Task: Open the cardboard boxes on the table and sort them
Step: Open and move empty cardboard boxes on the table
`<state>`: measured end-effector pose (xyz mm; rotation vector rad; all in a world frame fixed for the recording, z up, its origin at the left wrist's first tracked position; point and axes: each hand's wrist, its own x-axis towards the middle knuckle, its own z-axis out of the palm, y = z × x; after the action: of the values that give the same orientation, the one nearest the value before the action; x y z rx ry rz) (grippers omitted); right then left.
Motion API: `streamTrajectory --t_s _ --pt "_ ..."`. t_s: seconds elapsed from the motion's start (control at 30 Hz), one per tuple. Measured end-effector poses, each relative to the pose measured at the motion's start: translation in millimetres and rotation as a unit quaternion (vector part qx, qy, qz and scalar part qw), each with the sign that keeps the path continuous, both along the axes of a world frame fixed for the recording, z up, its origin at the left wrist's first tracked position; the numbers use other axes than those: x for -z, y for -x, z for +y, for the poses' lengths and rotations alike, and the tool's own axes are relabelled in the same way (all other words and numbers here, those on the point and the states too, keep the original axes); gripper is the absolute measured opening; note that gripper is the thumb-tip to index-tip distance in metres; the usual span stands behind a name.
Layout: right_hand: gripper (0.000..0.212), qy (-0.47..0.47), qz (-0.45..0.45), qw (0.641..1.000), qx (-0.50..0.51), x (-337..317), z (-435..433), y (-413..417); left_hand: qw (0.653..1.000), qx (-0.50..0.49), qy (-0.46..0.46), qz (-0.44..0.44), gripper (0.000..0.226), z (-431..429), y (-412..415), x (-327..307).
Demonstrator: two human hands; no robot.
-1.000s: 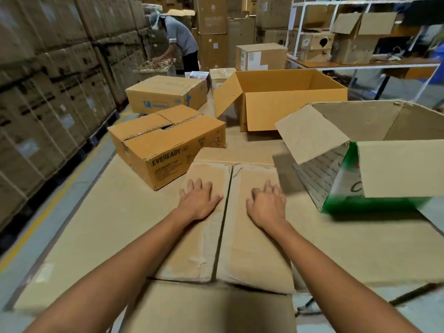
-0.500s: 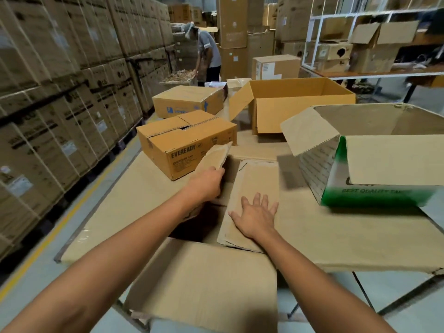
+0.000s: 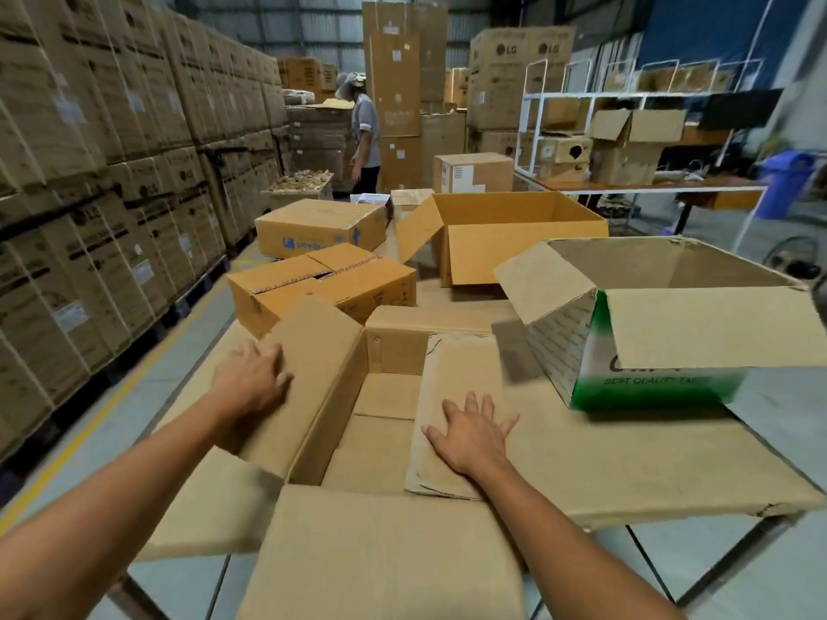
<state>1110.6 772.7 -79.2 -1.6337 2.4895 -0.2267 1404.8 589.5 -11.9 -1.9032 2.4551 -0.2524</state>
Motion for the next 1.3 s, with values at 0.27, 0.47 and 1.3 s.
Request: streamTrajectory --t_s 0.27,0.47,1.3 --pt "0.069 -0.005 0.0 0.999 0.037 -1 6 2 0.955 -0.053 -0.176 0.233 0.068 1 -27 81" --pt "0.068 -0.029 0.025 0.998 0.059 -1 13 0 0.932 -0.032 -0.252 0.26 0.078 16 3 102" --pt "0.034 -0.024 -0.015 0.994 0.106 -83 -20 -46 0.98 0.068 -0.138 0.124 0.081 42 87 78"
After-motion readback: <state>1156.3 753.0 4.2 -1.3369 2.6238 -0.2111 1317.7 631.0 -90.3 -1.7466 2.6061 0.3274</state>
